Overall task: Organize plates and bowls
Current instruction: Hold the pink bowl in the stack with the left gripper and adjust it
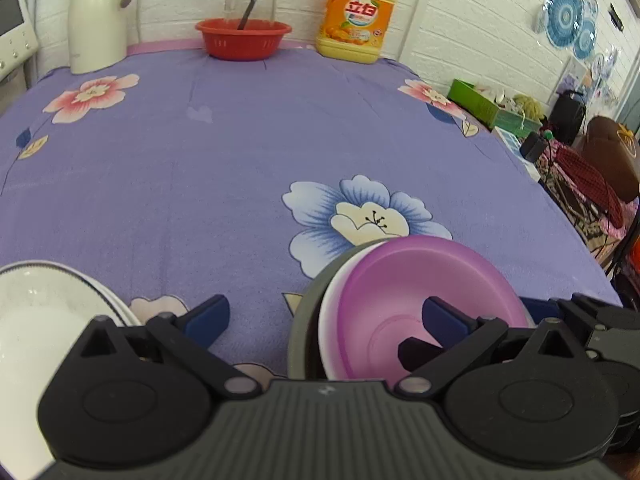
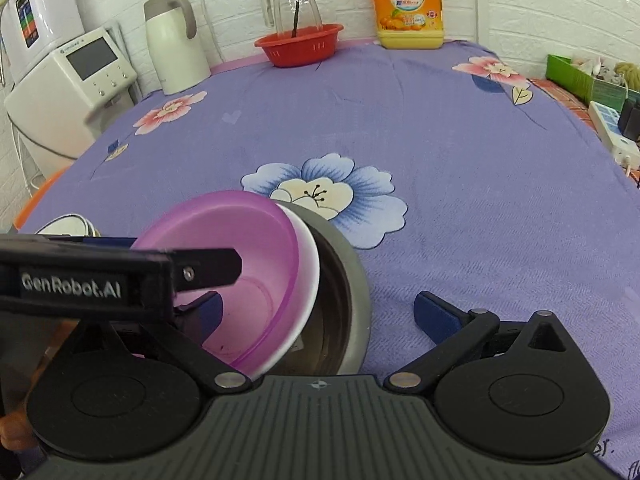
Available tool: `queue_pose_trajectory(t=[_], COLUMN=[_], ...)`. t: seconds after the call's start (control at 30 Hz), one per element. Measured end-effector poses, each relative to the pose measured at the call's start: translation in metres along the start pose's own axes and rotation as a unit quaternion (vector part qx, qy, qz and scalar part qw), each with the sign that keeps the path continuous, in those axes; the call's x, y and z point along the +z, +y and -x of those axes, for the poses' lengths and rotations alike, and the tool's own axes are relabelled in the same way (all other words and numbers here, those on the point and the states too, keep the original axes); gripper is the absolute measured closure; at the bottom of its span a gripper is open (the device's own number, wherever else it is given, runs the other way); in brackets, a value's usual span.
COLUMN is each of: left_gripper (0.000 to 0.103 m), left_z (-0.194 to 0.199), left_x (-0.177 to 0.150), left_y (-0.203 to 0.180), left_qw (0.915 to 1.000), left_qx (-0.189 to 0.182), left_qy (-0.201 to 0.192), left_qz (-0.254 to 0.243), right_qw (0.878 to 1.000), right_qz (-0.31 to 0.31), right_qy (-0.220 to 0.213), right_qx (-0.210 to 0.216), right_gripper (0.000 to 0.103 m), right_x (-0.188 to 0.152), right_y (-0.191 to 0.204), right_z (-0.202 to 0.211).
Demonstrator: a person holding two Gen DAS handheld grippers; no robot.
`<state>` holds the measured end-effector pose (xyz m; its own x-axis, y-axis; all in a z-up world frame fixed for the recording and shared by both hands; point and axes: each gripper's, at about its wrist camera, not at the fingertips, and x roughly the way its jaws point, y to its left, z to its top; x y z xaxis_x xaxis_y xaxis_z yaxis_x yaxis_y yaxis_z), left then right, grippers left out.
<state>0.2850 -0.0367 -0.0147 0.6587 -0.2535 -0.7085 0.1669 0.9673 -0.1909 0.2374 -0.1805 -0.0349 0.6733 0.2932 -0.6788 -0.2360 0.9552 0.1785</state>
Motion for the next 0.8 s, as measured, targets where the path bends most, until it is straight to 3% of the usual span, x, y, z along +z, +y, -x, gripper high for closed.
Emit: queue_pose_trajectory(t=[0.2, 0.8], left_gripper=[0.001, 0.001], left_z=[-0.0018, -0.002], left_x=[0.0019, 0.0016], left_y=[-0.0026, 0.0013], left_qw=[0.9995, 0.9985], left_qx=[-0.016, -0.038], left_qy=[0.003, 0.013], left_qz=[-0.027, -0.037], right_qw=[1.0, 1.0], right_qz=[0.001, 0.004], right_qy=[-0.008, -0.015], right_qx=[-0.001, -0.005], right_gripper=[0.0, 0.0], right_x=[-0.0018, -0.0043], right_y=[0.0016, 0.0083], right_z=[-0.0003, 0.0069])
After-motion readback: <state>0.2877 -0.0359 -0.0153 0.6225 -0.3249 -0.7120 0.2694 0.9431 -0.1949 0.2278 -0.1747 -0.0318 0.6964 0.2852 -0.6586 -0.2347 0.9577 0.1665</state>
